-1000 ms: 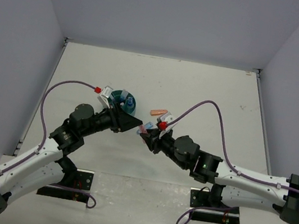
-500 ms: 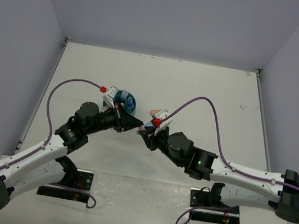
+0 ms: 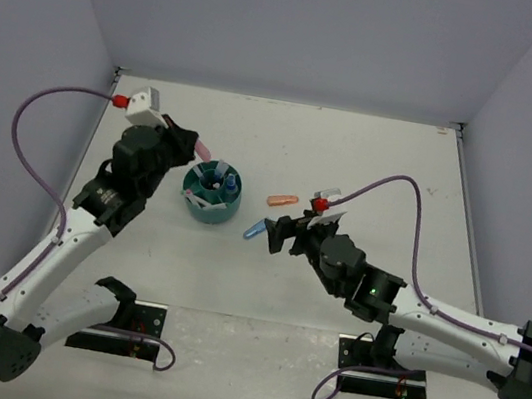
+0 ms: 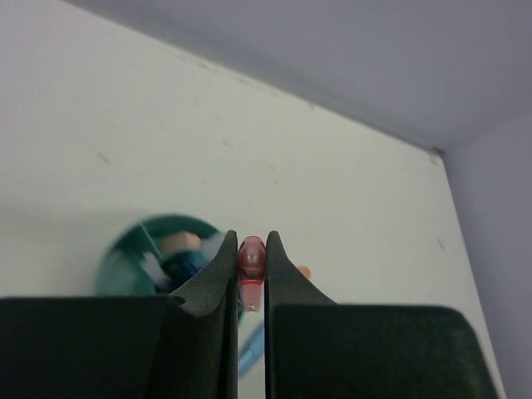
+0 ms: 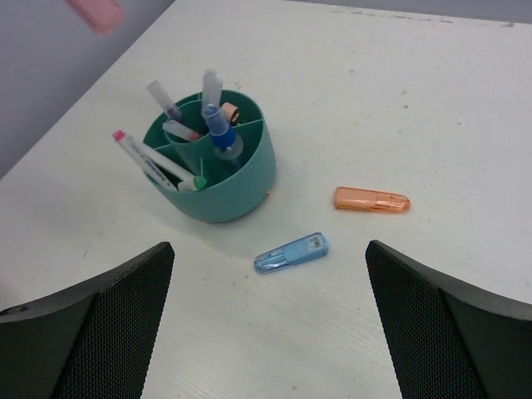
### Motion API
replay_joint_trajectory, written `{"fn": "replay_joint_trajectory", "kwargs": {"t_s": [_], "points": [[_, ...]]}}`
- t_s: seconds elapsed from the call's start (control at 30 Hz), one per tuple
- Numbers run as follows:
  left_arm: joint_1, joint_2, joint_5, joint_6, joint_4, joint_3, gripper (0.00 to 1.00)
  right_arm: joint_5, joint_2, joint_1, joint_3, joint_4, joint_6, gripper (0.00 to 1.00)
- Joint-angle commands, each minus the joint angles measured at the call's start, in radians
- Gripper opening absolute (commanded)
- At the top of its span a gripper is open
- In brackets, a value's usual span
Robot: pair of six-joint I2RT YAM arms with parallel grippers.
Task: Sort the stationery into containers
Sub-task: Place the pen in the storage box.
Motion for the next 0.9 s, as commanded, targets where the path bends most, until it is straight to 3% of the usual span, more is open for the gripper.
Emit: {"fn": "replay_joint_trajectory", "kwargs": {"t_s": [0.0, 0.1, 0.2, 0.4, 0.87], "points": [[0.299, 0.100, -0.090, 0.242, -0.061, 0.145, 0.00, 0.057, -0.154, -0.067, -0.075, -0.002, 0.094, 0.99], [0.416, 0.119, 0.055, 0.279, 0.048, 0.108, 0.00, 0.084, -0.206, -0.081, -0.108, 0.016, 0.079, 0.99], [0.484, 0.107, 0.196, 0.291, 0.242, -0.050, 0.00, 0.058, -0.245, -0.094, -0.130, 0.033, 0.054, 0.99], [0.486, 0.079, 0.491, 0.280, 0.636, -0.279, 0.00, 0.022, -0.289, -0.094, -0.145, 0.024, 0.047, 0.99], [0.486, 0.166, 0.577, 0.231, 0.714, -0.401, 0.00, -0.003, -0.322, -0.096, -0.150, 0.012, 0.040, 0.99]]}}
